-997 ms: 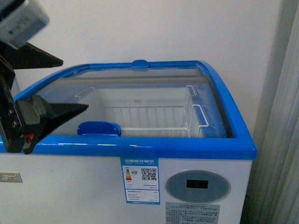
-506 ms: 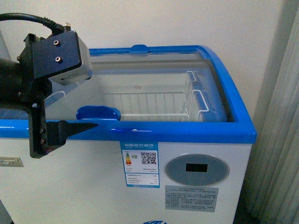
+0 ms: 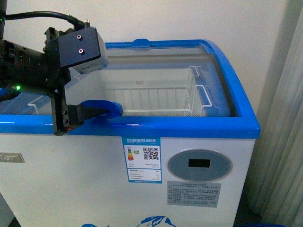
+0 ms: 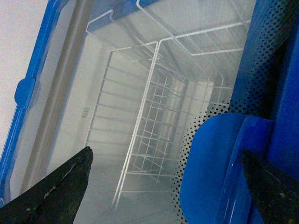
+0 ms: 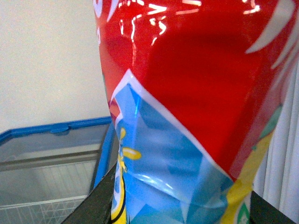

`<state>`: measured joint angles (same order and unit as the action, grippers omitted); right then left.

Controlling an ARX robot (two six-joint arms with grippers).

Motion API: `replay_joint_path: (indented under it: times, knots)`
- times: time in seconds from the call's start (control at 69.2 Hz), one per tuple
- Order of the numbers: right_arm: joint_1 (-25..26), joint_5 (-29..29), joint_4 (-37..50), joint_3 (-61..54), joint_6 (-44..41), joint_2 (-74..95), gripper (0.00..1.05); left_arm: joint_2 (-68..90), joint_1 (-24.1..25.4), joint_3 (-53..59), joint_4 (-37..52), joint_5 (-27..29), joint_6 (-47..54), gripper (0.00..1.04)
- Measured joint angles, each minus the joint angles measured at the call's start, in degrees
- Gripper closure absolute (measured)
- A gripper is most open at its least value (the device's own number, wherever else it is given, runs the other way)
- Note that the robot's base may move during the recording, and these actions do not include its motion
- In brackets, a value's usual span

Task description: Put drink in fridge

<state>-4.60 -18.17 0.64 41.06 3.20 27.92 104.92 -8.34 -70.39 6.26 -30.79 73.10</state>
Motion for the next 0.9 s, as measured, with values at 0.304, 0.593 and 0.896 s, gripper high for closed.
replay_joint_path:
  times: [0.304,0.593,0.896]
  knots:
    - [0.0,0.0,0.0,0.0,0.0,0.0,0.65,10.4,0.5,-13.8,4.2,0.3,-2.3,0.08]
    - [0.0,0.0,0.0,0.0,0.0,0.0,0.65,28.3,-0.2,-40.6,8.6,14.9,-10.0,0.08]
    - [0.0,0.0,0.0,0.0,0.0,0.0,0.65,37.5,-0.9,-53.5,11.8,25.8,-17.4,0.08]
